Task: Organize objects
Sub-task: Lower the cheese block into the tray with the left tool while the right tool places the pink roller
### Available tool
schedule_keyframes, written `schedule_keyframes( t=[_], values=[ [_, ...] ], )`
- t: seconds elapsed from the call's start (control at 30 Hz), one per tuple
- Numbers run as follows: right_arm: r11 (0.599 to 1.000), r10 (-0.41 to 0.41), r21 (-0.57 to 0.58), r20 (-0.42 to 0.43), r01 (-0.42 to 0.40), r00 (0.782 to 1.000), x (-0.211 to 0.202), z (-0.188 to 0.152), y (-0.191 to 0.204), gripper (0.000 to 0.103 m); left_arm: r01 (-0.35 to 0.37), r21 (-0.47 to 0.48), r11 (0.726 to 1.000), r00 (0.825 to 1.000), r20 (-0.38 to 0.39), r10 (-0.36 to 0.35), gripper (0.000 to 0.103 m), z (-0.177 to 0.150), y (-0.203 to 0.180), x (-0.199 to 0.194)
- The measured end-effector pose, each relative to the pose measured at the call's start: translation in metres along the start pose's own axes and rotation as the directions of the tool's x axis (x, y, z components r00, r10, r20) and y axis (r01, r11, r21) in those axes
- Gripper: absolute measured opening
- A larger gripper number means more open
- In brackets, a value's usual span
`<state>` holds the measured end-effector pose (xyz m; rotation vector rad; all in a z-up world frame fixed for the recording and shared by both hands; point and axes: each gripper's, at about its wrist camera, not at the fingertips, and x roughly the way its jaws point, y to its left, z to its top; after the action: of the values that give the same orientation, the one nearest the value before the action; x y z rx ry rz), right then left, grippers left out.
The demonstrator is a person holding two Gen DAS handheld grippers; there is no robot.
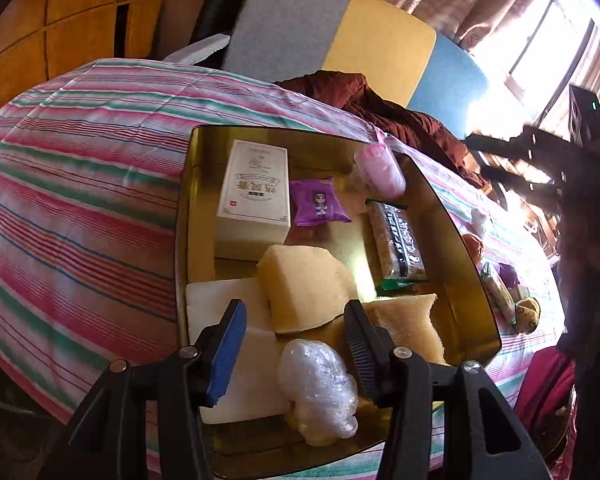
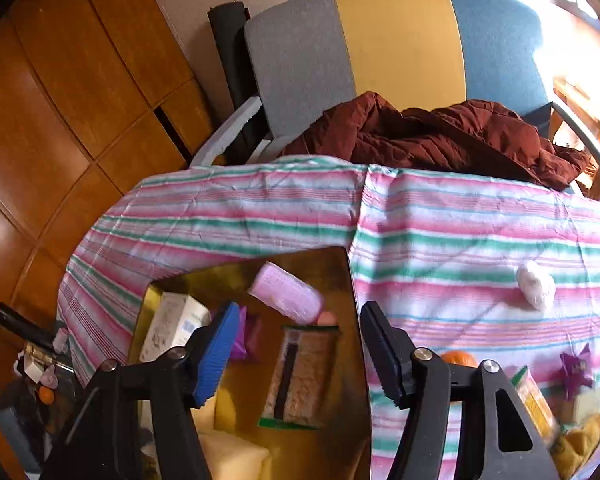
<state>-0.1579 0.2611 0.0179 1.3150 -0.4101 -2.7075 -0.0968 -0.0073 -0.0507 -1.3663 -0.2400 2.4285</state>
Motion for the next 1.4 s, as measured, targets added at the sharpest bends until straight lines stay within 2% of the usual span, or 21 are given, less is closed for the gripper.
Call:
schedule_keyframes(
  t=[0.27, 0.4, 0.57, 0.77, 1.07, 1.4],
  values=[
    [0.999, -0.024, -0.024, 0.000, 0.024, 1.000, -0.015, -0.049, -0.002, 0.080, -0.036, -0.004, 0.999, 0.997, 0.062, 0.036, 0.051, 0.000, -0.006, -0.021],
    [0.997, -0.043, -0.069, 0.032, 0.045, 0.999, -0.026, -0.065, 0.009, 0.097, -0.090, 0.006, 0.996, 0.991, 0.099, 0.089, 0.051, 0.002, -0.011, -0.030],
    [0.992, -0.060, -0.111, 0.048, 0.065, 0.997, -0.033, -0.079, 0.021, 0.103, -0.119, 0.027, 0.993, 0.986, 0.122, 0.115, 0.051, -0.002, -0.019, -0.039],
    [0.984, -0.090, -0.150, 0.065, 0.099, 0.994, -0.038, -0.095, 0.029, 0.103, -0.176, 0.057, 0.983, 0.975, 0.145, 0.166, 0.051, -0.010, -0.027, -0.043],
    [0.973, -0.140, -0.167, 0.109, 0.157, 0.984, -0.053, -0.107, 0.027, 0.103, -0.231, 0.124, 0.965, 0.959, 0.195, 0.205, 0.051, -0.017, -0.047, -0.048],
    [0.974, -0.185, -0.105, 0.127, 0.199, 0.974, -0.071, -0.114, 0.000, 0.103, -0.217, 0.167, 0.962, 0.965, 0.182, 0.187, 0.051, -0.021, -0.063, -0.046]
  ],
)
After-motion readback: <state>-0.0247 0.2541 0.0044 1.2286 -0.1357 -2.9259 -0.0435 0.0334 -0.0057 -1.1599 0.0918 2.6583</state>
